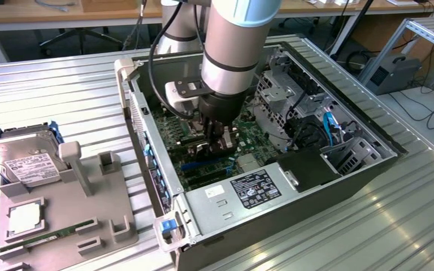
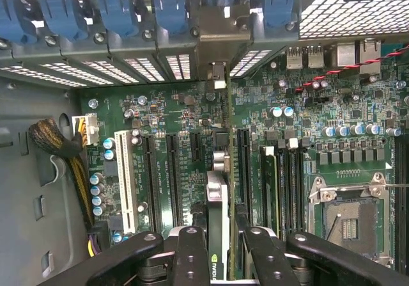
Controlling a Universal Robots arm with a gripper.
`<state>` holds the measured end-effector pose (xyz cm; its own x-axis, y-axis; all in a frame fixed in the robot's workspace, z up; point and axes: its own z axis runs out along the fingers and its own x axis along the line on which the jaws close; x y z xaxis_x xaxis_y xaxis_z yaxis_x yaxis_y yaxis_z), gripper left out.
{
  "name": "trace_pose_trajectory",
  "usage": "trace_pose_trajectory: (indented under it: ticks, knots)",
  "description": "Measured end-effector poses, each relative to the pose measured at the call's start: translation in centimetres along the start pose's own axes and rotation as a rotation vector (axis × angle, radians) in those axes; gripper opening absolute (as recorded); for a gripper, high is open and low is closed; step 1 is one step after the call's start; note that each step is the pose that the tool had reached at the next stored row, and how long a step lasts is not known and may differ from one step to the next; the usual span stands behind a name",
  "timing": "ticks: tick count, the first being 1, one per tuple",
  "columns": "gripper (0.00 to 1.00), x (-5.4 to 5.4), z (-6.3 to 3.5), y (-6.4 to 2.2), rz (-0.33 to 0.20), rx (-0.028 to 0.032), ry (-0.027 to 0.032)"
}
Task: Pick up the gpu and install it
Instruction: 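Insert the gpu into the slot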
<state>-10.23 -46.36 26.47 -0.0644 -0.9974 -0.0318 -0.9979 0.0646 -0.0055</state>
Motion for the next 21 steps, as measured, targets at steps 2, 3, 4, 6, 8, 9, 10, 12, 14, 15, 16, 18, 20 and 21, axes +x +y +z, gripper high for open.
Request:
trace_pose_trajectory:
  ticks: [2,3,4,6,8,9,10,12,14,15,16,18,20,21]
  knots:
    - [0.27,0.00,0.01,0.02,0.000,0.0000,-0.0001]
    - [0.27,0.00,0.01,0.03,0.000,0.0000,-0.0001]
    - [0.27,0.00,0.01,0.07,0.000,0.0000,-0.0001]
    - [0.27,0.01,0.01,0.13,0.000,0.0000,0.0000]
    - [0.27,0.01,0.01,0.19,0.000,0.0000,0.0000]
    - [0.27,0.02,0.02,0.19,0.000,0.0000,0.0001]
    - [0.27,0.02,0.03,0.20,-0.002,-0.0001,0.0000]
    - [0.27,0.00,0.03,0.20,-0.014,-0.0004,-0.0001]
    - [0.27,0.00,0.03,0.20,-0.017,-0.0005,0.0002]
    - [0.27,0.00,0.03,0.20,-0.018,-0.0005,0.0002]
    - [0.27,0.00,0.03,0.19,-0.018,-0.0005,0.0003]
    - [0.27,-0.01,0.03,0.20,-0.018,-0.0005,0.0003]
    - [0.27,-0.02,0.03,0.10,-0.018,-0.0005,0.0004]
    - [0.27,-0.02,0.03,0.05,-0.018,-0.0005,0.0003]
